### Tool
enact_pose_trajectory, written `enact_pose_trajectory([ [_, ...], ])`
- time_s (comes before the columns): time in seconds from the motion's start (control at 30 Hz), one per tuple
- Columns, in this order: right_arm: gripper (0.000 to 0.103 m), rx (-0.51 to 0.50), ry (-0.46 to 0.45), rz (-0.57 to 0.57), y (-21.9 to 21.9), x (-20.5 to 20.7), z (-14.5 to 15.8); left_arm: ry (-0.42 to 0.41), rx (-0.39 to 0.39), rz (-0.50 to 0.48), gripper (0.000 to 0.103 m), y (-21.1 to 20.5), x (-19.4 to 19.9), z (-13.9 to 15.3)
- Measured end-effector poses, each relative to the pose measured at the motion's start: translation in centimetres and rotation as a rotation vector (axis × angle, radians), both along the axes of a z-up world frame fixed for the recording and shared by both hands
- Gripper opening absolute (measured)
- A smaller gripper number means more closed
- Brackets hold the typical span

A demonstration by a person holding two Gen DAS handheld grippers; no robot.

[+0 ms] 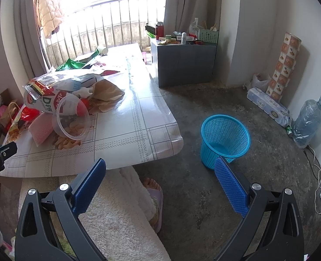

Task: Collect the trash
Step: 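Grasp the red snack wrapper with the right tool while the left tool approaches the clear tub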

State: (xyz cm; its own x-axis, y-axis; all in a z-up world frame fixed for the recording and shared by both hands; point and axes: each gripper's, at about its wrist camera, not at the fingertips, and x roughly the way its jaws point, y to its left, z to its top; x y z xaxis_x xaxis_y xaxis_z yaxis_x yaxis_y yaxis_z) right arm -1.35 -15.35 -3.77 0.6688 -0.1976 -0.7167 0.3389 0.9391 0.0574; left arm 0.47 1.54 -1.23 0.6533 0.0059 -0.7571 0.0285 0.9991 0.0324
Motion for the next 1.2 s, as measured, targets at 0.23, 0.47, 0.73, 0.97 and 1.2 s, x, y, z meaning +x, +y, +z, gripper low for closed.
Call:
enact_pose_trajectory([
  [0.23,0.094,0.460,-0.131,0.190,-2.3,5.7,2.0,-0.084,-0.034,0.038,0.094,3.7,2.4,0.5],
  [0.47,0.078,0.856,-0.134,0.299,-2.2,15.9,0.3,-0.163,-0.093,0.046,0.094,6.4,4.6,0.4],
  [0.73,0.063,1.101,0.004,0.201,-2.5,25.0,-6.2,-0.200,-0.157,0.039,0.094,8.2,6.7,-0.8],
  [0.97,0.040,1.198,-0.008,0.225,-1.6,27.3,-8.1,-0.168,-0.183,0.018,0.094,8.5,8.5,-2.5],
  [1.2,0.012,1.357,-0.064,0.264,-2.1,27.8,-8.8,-0.162,-0.194,-0.005,0.094,8.4,9.2,-3.3],
])
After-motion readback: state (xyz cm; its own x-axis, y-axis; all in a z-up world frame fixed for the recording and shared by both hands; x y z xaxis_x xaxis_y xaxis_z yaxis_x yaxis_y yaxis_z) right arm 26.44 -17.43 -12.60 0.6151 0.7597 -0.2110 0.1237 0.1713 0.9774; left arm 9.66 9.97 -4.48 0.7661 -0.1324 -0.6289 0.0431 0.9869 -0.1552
